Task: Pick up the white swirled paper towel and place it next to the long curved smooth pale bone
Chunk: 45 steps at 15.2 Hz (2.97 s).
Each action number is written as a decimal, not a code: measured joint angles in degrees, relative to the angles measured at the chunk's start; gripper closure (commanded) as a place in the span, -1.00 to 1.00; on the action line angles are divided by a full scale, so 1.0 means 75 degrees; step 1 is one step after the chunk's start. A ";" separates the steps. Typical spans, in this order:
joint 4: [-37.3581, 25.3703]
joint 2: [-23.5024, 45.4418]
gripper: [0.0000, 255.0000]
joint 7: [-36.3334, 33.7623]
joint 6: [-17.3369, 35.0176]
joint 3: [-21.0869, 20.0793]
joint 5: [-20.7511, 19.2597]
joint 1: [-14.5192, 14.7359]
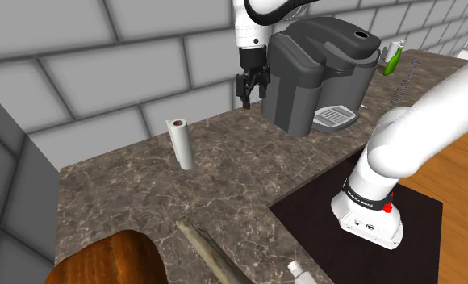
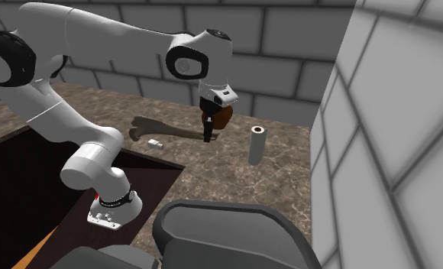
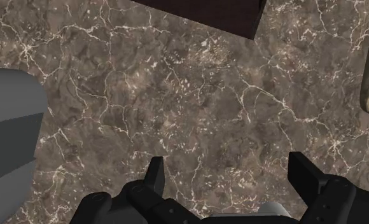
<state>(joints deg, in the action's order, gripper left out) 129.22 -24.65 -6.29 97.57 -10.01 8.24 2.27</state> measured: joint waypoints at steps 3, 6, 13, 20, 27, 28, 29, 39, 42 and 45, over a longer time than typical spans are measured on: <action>-0.0577 0.0800 -1.00 -0.0423 0.0288 -0.0321 -0.0115 0.0046; -0.1322 0.1744 -1.00 -0.0923 0.0533 -0.0651 -0.0328 0.0114; -0.3094 0.3758 -1.00 -0.2000 0.0756 -0.1137 -0.1124 0.0388; -0.5400 0.5901 -1.00 -0.2880 0.0450 -0.1249 -0.2070 0.0967; -0.4906 0.6048 -1.00 -0.2964 0.1079 -0.1224 -0.2155 0.0980; -0.4872 0.6062 -1.00 -0.2965 0.1126 -0.1220 -0.2161 0.0978; -0.4846 0.6057 -1.00 -0.2968 0.1148 -0.1220 -0.2161 0.0976; -0.4831 0.6059 1.00 -0.2970 0.1166 -0.1221 -0.2162 0.0977; -0.4831 0.6059 1.00 -0.2970 0.1166 -0.1220 -0.2162 0.0977; -0.4864 0.6044 1.00 -0.2965 0.1120 -0.1223 -0.2156 0.0976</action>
<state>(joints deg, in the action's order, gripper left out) 92.75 20.68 -28.53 105.97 -19.18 -7.93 9.59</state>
